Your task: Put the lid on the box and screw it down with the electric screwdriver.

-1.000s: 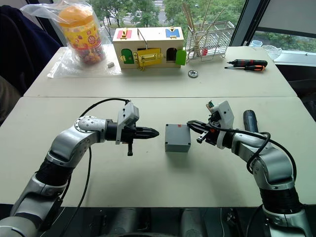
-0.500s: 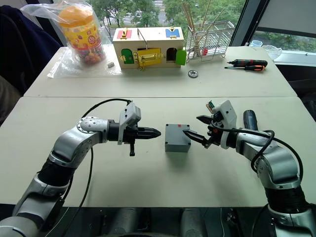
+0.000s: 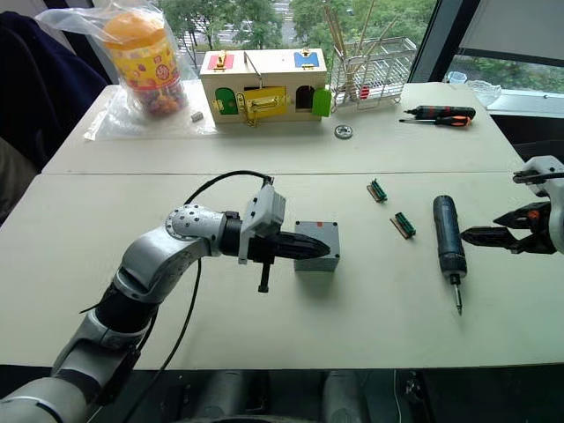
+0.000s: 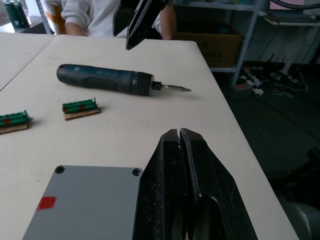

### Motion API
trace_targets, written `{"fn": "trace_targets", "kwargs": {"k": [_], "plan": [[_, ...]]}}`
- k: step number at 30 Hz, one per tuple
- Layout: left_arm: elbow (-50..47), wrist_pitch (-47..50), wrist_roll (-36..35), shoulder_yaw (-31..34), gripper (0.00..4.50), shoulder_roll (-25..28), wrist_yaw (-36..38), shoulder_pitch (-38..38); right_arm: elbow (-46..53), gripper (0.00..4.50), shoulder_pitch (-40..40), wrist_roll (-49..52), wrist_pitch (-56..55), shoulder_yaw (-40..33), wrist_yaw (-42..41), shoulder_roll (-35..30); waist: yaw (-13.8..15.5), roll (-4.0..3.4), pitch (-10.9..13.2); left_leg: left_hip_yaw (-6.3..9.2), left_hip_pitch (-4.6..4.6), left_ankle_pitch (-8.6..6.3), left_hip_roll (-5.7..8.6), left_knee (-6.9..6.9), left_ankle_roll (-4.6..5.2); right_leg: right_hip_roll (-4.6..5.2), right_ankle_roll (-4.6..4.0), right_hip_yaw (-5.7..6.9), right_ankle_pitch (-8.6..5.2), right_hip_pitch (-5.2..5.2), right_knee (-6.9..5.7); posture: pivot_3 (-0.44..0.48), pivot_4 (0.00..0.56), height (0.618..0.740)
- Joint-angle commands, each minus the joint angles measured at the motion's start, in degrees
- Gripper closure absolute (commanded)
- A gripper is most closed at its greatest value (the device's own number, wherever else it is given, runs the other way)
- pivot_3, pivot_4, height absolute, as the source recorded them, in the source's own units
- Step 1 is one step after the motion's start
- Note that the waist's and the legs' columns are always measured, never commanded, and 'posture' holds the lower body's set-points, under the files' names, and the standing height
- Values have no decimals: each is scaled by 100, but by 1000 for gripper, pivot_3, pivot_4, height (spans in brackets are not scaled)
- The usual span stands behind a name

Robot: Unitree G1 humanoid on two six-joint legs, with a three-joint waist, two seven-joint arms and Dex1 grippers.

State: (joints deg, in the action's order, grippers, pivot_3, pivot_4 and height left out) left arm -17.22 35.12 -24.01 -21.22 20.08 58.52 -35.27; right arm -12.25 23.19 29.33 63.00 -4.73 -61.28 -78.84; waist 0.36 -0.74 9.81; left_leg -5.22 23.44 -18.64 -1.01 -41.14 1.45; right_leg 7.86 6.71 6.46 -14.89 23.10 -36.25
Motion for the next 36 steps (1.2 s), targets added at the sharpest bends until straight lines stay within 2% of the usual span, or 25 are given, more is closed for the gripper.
{"fn": "trace_targets", "kwargs": {"k": [1,6,15,24,27,32,36], "plan": [[-269,-235,130,-164,4500,18,-9,48,-360,33,631,-183,277,485,-367,-34,-15,-13,0,-2,0,0,0,5,0,1,0,-2,0,4,1,0,150,708],[-320,-294,257,-248,4500,16,-140,109,-920,33,1159,-577,156,1289,-912,100,48,-13,0,-4,3,0,0,5,-1,1,0,-3,0,9,2,0,150,708],[-460,-171,227,-257,4500,-38,-474,404,-2620,33,2509,-1713,-100,2477,-1507,982,35,-17,0,-1,5,0,5,-1,-1,6,1,2,0,4,2,0,150,708],[-452,-4,161,-181,4500,-42,-660,314,-3456,33,2816,-2701,-743,3177,-2029,1570,35,-12,-2,-1,5,0,6,-6,-1,4,2,5,0,-2,3,0,150,708],[-425,35,152,-143,4500,-51,-711,287,-3672,753,2834,-2963,-966,3241,-2095,1716,35,-10,-3,6,0,1,5,-10,-1,2,2,11,0,-13,4,0,150,708],[-336,0,187,-108,4500,-48,-779,320,-3916,2619,2783,-3400,-1355,3233,-2053,1846,35,3,-11,29,-8,1,4,-11,-3,2,2,34,0,-39,15,0,150,708],[-240,-77,220,-81,4500,-6,-785,344,-3981,2648,2758,-3505,-1403,3050,-1964,1861,39,14,-17,39,-14,1,5,-18,-4,2,1,44,0,-60,20,0,150,708]]}}
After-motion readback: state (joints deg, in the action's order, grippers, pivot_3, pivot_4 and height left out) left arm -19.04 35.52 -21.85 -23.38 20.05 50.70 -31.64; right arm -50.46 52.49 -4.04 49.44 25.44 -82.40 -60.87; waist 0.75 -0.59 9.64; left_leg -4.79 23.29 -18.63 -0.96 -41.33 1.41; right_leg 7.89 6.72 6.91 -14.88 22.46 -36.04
